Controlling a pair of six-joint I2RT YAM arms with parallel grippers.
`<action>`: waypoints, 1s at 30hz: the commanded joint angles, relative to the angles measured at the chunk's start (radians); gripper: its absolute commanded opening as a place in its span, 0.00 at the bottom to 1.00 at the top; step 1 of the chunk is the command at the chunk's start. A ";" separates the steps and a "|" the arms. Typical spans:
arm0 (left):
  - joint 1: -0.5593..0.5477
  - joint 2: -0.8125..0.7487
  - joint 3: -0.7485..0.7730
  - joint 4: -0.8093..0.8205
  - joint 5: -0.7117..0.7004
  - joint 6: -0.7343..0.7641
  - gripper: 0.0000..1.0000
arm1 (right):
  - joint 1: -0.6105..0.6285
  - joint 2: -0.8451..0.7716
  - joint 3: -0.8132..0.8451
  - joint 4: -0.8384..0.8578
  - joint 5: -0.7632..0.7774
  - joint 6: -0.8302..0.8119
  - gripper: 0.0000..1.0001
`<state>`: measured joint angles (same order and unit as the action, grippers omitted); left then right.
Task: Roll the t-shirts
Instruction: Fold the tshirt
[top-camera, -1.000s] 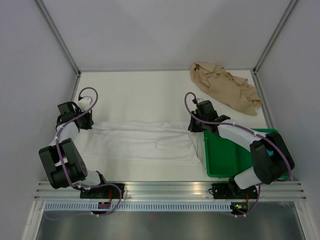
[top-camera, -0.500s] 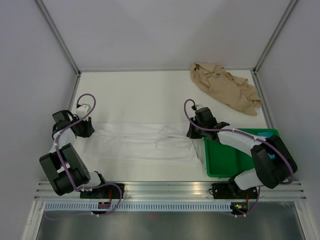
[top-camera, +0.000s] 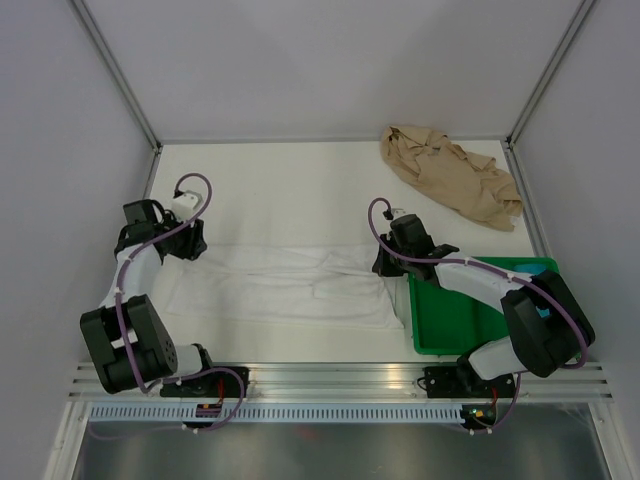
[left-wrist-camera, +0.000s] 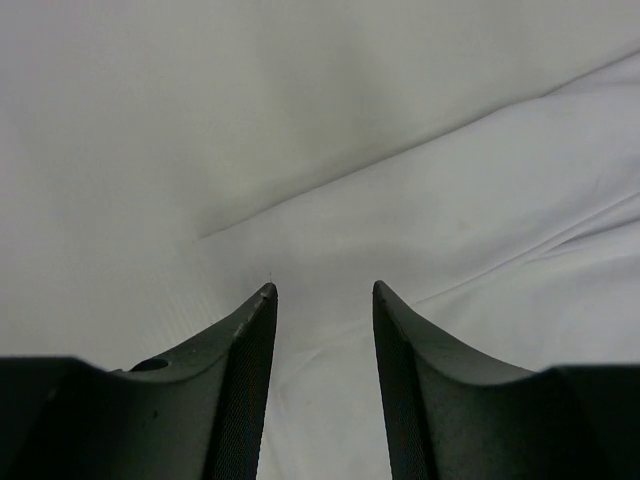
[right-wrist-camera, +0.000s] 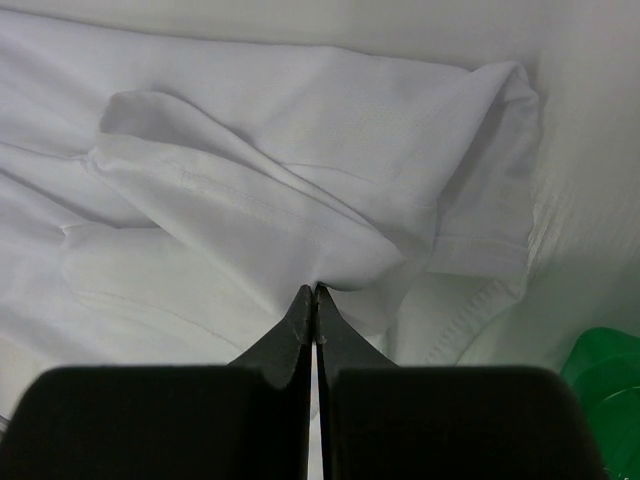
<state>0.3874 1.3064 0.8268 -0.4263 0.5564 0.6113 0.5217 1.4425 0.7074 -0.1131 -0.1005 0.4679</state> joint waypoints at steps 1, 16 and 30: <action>-0.077 0.051 0.043 0.058 -0.163 -0.056 0.49 | 0.006 -0.017 -0.006 0.036 -0.008 -0.002 0.00; -0.073 0.249 0.320 -0.406 -0.170 0.637 0.60 | 0.004 -0.004 -0.009 0.035 -0.007 0.002 0.00; -0.071 0.339 0.353 -0.540 -0.233 0.820 0.58 | 0.004 -0.007 -0.016 0.029 0.015 -0.002 0.00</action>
<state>0.3130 1.6218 1.1400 -0.9352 0.3214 1.3621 0.5217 1.4425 0.7067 -0.1116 -0.0967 0.4675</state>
